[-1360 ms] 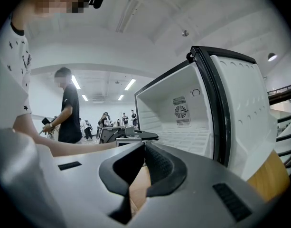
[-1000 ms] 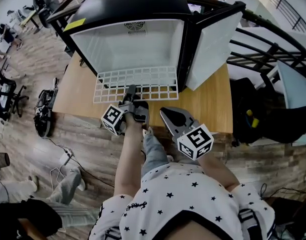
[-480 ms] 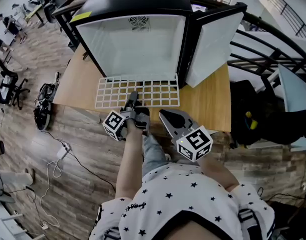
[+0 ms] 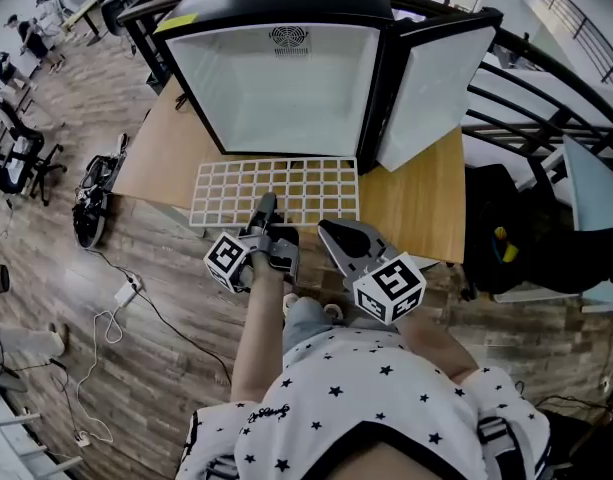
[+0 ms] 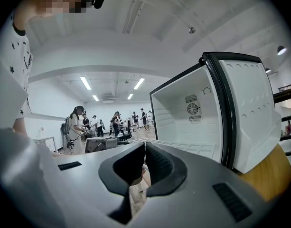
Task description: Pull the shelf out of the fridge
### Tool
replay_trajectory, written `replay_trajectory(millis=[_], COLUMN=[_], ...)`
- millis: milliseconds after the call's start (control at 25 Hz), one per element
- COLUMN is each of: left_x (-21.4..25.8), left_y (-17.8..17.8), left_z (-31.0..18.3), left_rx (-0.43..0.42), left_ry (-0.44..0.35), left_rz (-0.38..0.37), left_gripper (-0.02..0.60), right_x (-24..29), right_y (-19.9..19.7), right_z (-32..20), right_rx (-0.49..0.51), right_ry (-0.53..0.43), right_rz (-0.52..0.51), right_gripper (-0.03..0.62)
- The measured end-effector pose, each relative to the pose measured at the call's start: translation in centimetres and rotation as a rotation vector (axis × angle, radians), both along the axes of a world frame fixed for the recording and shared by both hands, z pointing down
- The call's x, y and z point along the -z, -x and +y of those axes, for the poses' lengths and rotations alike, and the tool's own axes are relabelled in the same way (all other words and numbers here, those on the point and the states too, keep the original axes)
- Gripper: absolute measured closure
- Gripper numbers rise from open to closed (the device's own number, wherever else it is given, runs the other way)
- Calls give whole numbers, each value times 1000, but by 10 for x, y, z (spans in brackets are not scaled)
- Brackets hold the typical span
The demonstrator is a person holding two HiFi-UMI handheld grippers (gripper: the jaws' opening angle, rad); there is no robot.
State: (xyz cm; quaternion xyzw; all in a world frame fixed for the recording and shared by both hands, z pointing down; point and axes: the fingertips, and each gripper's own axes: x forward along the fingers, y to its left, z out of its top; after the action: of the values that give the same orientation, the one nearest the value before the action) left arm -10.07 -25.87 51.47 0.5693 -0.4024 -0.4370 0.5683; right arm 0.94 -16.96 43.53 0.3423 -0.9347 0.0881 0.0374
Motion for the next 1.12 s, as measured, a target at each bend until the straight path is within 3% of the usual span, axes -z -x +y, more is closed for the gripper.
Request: replay_trajectory(millis=[440,1120], left_x=[2,9], left_y=[-3,14], left_z=[31,100], left_rx=[-57,-122], left_ry=[-8,3], left_rz=[-26,-57], left_gripper=[551,551], right_x=[11,27], right_y=[2,13], right_z=[10,76], right_rx=[-49,-148], right_ry=[-38,-28], right_rz=[-2,-30], right_gripper=[571,571])
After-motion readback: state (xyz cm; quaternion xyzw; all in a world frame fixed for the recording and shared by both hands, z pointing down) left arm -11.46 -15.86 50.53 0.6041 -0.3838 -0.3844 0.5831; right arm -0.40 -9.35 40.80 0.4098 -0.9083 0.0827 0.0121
